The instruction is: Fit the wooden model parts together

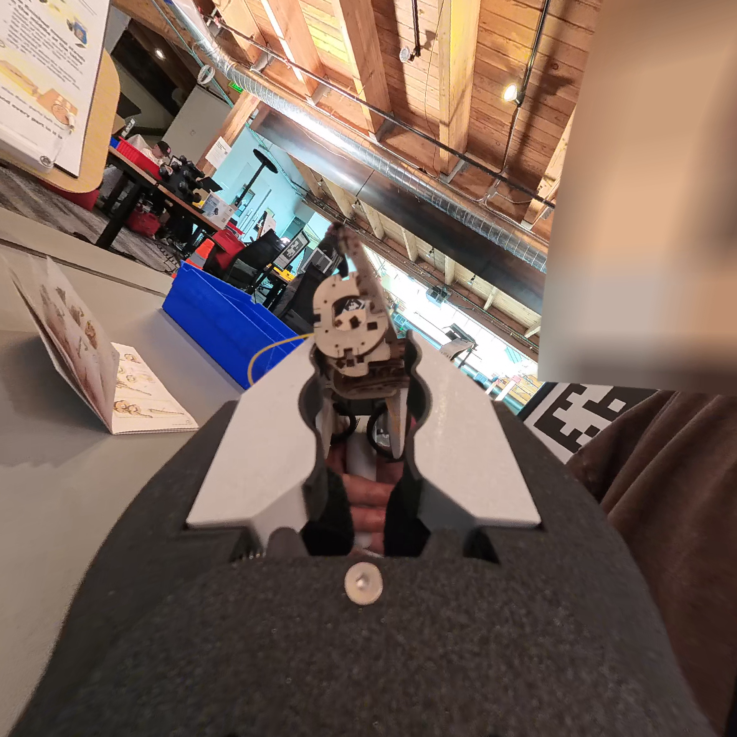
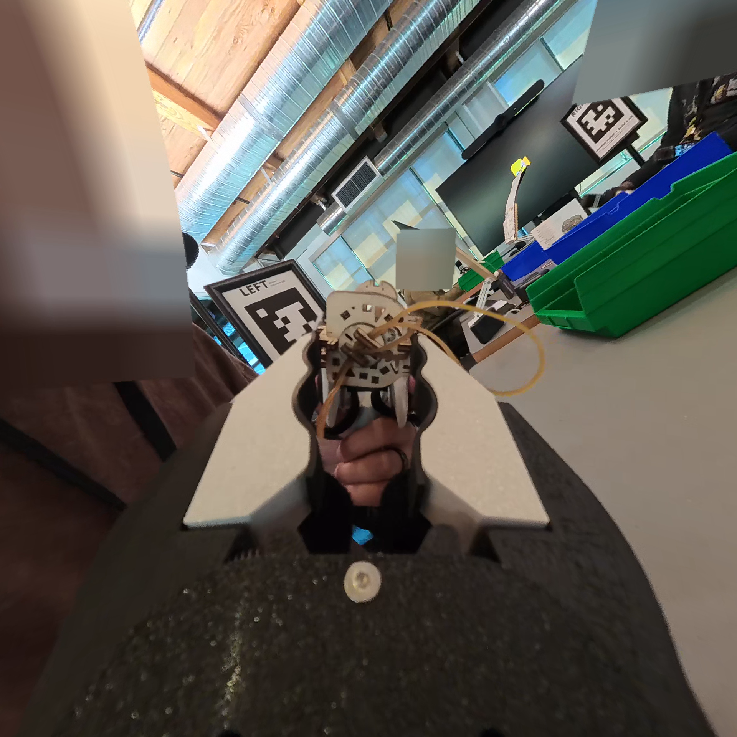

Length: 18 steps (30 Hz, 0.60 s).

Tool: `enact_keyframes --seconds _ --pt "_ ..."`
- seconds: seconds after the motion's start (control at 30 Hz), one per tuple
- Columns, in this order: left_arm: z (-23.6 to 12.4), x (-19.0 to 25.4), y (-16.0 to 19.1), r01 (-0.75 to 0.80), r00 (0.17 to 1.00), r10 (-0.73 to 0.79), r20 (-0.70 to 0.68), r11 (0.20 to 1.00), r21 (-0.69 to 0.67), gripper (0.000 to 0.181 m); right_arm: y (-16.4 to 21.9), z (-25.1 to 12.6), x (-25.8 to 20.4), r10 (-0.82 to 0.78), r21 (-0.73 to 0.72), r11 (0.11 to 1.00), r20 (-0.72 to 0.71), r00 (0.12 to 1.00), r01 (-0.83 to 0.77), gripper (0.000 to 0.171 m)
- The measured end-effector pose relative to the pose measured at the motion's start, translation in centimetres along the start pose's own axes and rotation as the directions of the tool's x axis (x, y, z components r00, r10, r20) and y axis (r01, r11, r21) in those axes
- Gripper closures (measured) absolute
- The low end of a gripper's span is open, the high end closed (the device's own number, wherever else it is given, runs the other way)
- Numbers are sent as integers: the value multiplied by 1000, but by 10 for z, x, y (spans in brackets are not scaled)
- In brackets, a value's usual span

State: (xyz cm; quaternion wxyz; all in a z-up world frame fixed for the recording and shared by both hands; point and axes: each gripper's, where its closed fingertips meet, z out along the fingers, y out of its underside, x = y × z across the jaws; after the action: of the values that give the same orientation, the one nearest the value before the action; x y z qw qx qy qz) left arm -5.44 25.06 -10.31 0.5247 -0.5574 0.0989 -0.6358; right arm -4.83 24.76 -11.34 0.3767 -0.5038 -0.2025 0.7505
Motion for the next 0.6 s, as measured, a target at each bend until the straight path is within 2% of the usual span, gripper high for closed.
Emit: enact_keyframes --seconds 0.33,0.6 --pt "-2 1 -2 5 1000 -4 -18 1000 4 149 0 2 -4 -4 9 1000 19 1000 4 127" --pt "-1 5 -4 -55 998 55 -19 998 19 149 -1 3 -7 15 13 1000 38 999 -15 128"
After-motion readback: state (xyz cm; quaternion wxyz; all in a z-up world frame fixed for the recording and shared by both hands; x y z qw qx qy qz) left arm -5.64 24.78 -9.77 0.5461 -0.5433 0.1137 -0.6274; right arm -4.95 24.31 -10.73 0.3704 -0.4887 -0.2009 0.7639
